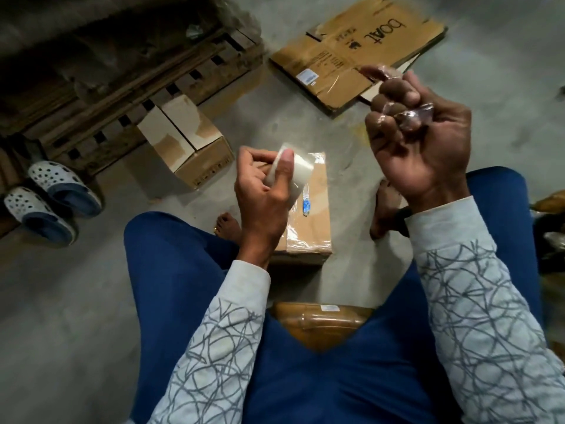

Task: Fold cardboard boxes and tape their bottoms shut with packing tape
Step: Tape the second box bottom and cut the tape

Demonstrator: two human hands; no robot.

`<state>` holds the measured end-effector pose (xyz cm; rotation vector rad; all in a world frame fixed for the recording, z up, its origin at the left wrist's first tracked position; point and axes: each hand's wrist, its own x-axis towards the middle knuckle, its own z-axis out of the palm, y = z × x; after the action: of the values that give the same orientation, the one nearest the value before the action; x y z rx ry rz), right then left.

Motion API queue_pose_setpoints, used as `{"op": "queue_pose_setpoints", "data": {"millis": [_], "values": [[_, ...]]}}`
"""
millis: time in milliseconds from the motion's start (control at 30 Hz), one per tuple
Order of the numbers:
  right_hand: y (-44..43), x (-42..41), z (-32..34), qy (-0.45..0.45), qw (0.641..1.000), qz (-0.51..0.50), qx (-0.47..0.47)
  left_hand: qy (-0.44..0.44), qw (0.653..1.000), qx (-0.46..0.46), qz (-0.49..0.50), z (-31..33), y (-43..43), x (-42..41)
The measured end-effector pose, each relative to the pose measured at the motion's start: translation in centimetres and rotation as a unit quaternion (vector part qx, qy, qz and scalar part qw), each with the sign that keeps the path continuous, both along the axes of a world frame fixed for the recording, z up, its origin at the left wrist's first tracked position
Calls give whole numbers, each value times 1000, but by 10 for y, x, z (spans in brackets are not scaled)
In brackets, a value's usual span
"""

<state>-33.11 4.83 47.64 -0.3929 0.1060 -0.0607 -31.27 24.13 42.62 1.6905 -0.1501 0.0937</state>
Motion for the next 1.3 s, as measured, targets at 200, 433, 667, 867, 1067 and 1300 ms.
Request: {"op": "queue_pose_setpoints", "data": {"millis": [200, 433, 667, 867, 1067, 1300], "values": [[-15, -10, -8, -1, 999, -16, 36, -46, 998, -46, 6, 17, 9, 6], [-16, -23, -20, -3, 999, -13, 45, -52, 997, -56, 23, 18, 11, 0], [-20, -19, -34, 30, 996, -77, 23, -33, 987, -148, 45, 10, 23, 8], [-31, -22, -72, 59, 992, -108, 33, 4, 961, -269, 59, 10, 32, 16], [-31, -29, -102, 206, 941, -63, -260, -10, 950, -303, 77, 14, 39, 23], [-22, -33, -107, 299, 808, -130, -491, 9, 994, -90, 67, -17, 49, 32]]}}
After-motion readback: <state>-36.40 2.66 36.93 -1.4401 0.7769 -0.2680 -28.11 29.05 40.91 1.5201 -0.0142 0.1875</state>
